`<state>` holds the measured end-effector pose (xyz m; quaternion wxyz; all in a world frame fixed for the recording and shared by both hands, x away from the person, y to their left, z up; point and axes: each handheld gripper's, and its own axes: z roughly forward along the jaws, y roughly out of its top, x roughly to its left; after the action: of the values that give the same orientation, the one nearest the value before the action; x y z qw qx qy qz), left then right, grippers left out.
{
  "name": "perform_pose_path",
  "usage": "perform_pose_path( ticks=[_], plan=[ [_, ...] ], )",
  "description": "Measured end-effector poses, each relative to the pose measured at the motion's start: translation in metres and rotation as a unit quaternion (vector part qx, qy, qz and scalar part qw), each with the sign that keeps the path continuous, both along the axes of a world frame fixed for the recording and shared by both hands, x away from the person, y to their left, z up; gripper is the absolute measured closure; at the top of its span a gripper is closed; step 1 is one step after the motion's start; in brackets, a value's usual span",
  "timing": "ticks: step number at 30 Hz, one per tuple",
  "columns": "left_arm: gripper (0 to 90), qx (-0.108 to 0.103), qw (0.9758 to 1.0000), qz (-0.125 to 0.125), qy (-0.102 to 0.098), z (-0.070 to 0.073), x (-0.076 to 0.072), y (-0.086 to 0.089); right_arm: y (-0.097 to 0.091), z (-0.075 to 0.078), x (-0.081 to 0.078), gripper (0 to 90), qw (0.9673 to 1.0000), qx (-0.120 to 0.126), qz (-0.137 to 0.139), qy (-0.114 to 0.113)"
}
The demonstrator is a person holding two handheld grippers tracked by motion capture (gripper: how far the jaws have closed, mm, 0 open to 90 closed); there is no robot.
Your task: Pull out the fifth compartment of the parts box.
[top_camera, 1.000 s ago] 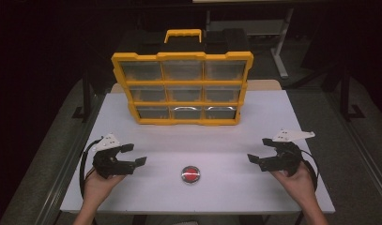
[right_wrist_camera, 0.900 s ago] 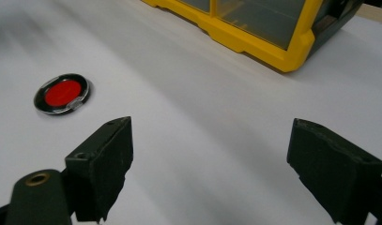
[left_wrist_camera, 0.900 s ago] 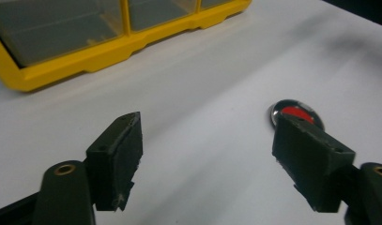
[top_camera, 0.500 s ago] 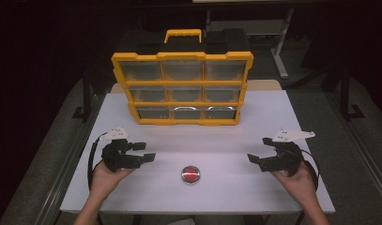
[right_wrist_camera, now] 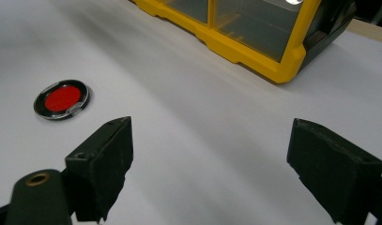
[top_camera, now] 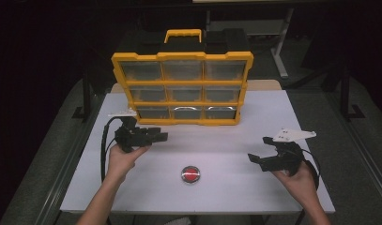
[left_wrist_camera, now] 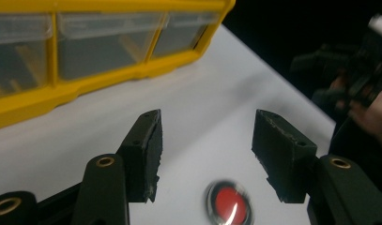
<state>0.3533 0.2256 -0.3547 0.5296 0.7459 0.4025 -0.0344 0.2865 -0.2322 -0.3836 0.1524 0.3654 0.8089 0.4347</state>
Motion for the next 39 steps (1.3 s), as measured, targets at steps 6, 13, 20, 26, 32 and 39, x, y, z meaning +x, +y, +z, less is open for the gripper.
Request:
perform_pose_path(
  ticks=[6,13,20,26,32,39],
  plan=[
    [47.6,-0.075,0.9957,0.034,0.041,-0.002,0.025,-0.01,-0.002,0.0,0.001,14.0,1.0,0.002,-0.001,-0.003],
    [53.3,-0.131,0.9864,0.088,0.045,0.008,0.047,-0.022,0.001,-0.002,0.002,14.0,1.0,-0.004,0.003,0.0],
    [61.7,-0.179,0.9738,0.127,0.059,0.008,0.067,-0.036,0.002,-0.002,0.002,14.0,1.0,-0.004,0.005,-0.002],
    [67.4,-0.192,0.9691,0.143,0.061,0.01,0.077,-0.045,0.002,-0.005,0.003,14.0,0.9999,-0.005,0.01,0.003],
    [71.9,-0.193,0.967,0.153,0.064,0.011,0.082,-0.055,0.0,-0.003,0.003,14.0,1.0,0.004,0.009,0.001],
    [77.4,-0.203,0.9625,0.167,0.068,0.009,0.085,-0.058,-0.002,-0.001,0.002,14.1,0.9999,0.009,0.01,-0.007]
  ],
)
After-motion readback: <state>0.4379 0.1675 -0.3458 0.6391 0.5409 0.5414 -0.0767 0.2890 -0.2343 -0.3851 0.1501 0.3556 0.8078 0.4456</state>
